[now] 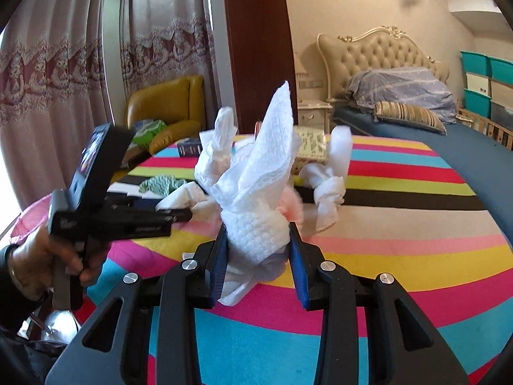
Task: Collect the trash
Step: 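Grasp the white foam block with the left gripper while the right holds the tissue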
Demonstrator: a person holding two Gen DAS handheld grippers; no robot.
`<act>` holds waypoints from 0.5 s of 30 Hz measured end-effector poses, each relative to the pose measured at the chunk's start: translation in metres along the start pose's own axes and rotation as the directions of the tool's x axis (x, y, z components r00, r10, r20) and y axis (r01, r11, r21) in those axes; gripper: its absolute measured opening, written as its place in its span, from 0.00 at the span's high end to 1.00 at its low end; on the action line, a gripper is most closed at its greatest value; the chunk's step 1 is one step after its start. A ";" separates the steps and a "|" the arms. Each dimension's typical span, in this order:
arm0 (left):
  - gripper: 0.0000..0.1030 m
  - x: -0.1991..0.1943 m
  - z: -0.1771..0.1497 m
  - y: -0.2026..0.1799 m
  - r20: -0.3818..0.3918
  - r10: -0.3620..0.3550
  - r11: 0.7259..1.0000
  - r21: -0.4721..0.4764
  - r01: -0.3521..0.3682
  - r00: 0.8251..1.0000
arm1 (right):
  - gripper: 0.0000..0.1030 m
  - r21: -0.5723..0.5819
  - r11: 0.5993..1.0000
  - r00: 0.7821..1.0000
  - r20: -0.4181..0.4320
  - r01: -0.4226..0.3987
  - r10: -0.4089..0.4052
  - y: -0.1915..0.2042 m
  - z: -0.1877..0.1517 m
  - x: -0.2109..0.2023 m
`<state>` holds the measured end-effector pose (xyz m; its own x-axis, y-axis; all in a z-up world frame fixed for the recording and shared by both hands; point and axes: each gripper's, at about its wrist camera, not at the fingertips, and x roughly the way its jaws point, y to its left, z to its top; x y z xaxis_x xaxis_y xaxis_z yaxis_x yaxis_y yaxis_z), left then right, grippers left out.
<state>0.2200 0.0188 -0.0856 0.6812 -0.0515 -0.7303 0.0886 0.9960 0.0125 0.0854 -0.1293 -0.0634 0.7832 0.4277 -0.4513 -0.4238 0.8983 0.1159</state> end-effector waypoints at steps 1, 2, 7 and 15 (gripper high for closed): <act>0.53 -0.006 -0.004 -0.001 0.021 0.005 1.000 0.005 -0.005 1.000 | 0.66 0.001 1.000 1.000 0.009 -0.003 0.003 -0.001 0.001 -0.002; 0.53 -0.012 -0.008 -0.002 0.036 0.006 1.000 0.006 -0.006 0.999 | 0.66 -0.004 1.000 1.000 0.010 -0.007 0.007 0.000 0.001 -0.002; 0.53 -0.044 -0.028 0.003 0.114 0.003 0.999 -0.033 0.001 0.993 | 0.66 -0.027 1.000 1.000 0.004 -0.008 0.008 0.006 0.001 -0.001; 0.52 -0.087 -0.057 0.010 0.216 0.013 0.998 -0.063 0.000 0.976 | 0.66 -0.074 0.997 1.000 0.002 -0.017 0.017 0.019 0.001 -0.001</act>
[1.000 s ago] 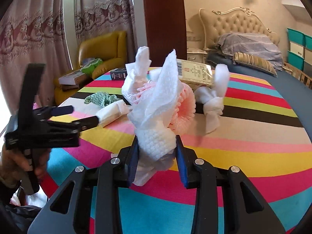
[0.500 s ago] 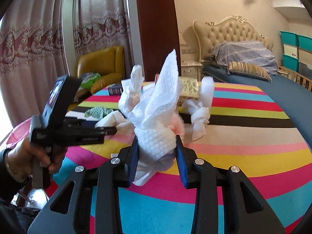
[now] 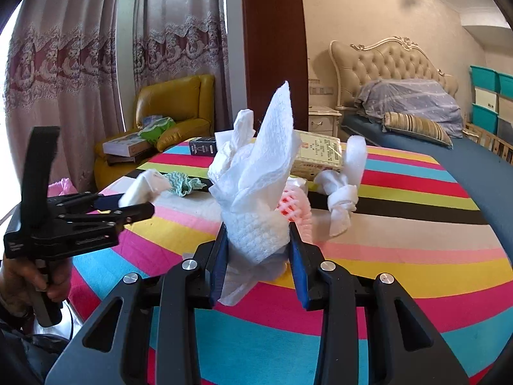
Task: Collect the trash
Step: 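Grasp the white foam block with the left gripper while the right holds the tissue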
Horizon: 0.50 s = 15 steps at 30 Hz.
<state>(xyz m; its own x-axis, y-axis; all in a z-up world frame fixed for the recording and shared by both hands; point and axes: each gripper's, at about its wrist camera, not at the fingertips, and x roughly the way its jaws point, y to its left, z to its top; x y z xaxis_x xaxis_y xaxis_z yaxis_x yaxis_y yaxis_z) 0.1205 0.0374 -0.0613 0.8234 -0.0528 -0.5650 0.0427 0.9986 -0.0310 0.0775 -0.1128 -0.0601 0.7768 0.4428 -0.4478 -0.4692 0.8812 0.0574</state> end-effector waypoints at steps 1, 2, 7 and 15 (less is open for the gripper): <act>0.52 -0.004 -0.002 0.000 0.011 0.002 1.000 -0.003 -0.002 1.000 | 0.66 -0.006 1.000 1.000 0.002 0.001 -0.001 0.001 0.001 0.000; 0.52 -0.009 -0.003 0.002 0.025 0.006 1.000 -0.009 -0.006 1.000 | 0.66 -0.015 1.000 1.000 0.006 0.002 -0.002 0.002 0.002 0.000; 0.52 -0.035 -0.009 0.009 0.090 -0.001 0.999 -0.044 0.005 0.996 | 0.66 -0.057 0.998 1.000 0.008 -0.019 0.019 0.014 0.008 0.001; 0.52 -0.081 -0.016 0.029 0.183 0.020 0.996 -0.089 -0.003 0.983 | 0.66 -0.134 0.988 0.996 0.031 -0.075 0.080 0.051 0.023 0.003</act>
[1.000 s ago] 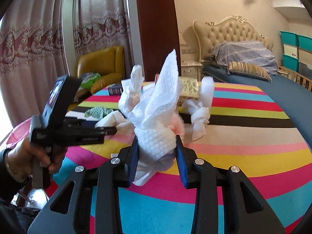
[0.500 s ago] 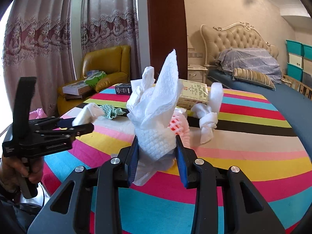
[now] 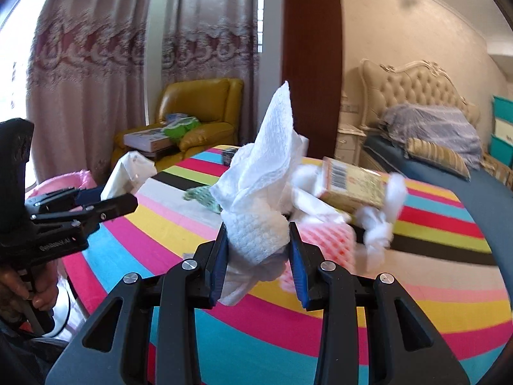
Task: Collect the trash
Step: 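Grasp the white foam block with the left gripper while the right holds the tissue, then carry tissue and foam block to the pink bin and open both grippers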
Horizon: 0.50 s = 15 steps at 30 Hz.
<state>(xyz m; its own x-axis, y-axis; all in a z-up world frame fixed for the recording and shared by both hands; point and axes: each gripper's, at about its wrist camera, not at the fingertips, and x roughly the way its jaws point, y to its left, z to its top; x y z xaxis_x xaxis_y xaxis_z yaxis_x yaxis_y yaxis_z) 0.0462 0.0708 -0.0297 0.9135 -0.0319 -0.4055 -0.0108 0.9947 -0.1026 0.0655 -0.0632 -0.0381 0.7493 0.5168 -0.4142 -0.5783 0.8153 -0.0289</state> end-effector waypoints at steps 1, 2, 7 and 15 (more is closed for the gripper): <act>0.52 -0.006 0.001 0.004 0.005 0.008 1.000 -0.002 -0.008 1.000 | 0.66 -0.020 1.000 1.000 0.005 -0.014 0.014 0.007 0.003 0.002; 0.52 -0.009 0.001 0.008 0.004 0.013 1.000 -0.002 -0.013 1.000 | 0.66 -0.031 0.999 1.000 0.007 -0.023 0.023 0.012 0.005 0.003; 0.52 -0.031 0.002 0.026 0.021 0.059 0.998 -0.019 -0.059 0.998 | 0.66 -0.078 0.994 0.997 0.019 -0.077 0.079 0.036 0.019 0.010; 0.52 -0.067 0.005 0.072 0.036 0.151 0.987 -0.065 -0.148 0.988 | 0.66 -0.157 0.967 0.979 0.017 -0.199 0.204 0.088 0.042 0.027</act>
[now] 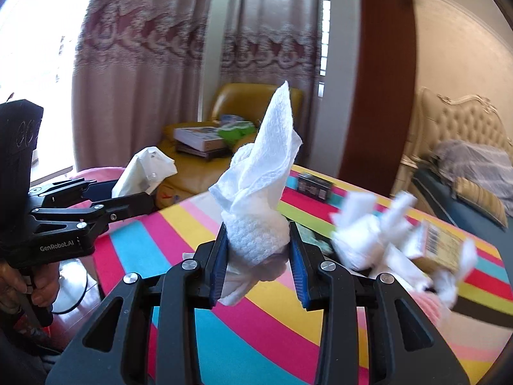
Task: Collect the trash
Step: 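Carry tissue and foam block to the pink bin and open both grippers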
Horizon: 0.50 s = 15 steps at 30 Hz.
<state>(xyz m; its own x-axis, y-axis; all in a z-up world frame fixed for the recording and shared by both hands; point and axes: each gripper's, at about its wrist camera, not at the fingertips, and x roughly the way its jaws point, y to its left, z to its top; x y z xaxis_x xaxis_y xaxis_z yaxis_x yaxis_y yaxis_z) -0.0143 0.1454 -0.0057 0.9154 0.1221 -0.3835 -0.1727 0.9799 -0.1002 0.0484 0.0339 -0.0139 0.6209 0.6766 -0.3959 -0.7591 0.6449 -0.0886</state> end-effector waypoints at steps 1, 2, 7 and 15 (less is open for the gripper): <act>0.52 -0.005 0.000 0.006 0.005 0.013 1.000 -0.004 -0.013 1.000 | 0.66 -0.009 1.000 1.000 0.001 -0.025 0.025 0.007 0.005 0.005; 0.52 -0.008 0.001 0.012 0.010 0.023 1.000 -0.007 -0.023 1.000 | 0.66 -0.015 0.999 0.999 0.001 -0.045 0.045 0.013 0.009 0.009; 0.52 -0.032 0.003 0.053 0.027 0.117 0.993 -0.032 -0.116 0.993 | 0.66 -0.056 0.990 0.992 -0.003 -0.129 0.130 0.046 0.027 0.031; 0.52 -0.067 0.000 0.124 0.025 0.254 0.961 -0.117 -0.249 0.967 | 0.66 -0.125 0.957 0.965 -0.049 -0.260 0.256 0.108 0.046 0.072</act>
<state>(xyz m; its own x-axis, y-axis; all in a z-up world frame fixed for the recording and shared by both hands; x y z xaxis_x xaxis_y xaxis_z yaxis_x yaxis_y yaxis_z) -0.0970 0.2587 0.0072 0.8505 0.3708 -0.3730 -0.4369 0.8929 -0.1086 0.0198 0.1688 -0.0103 0.3957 0.8008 -0.4496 -0.9127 0.3970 -0.0963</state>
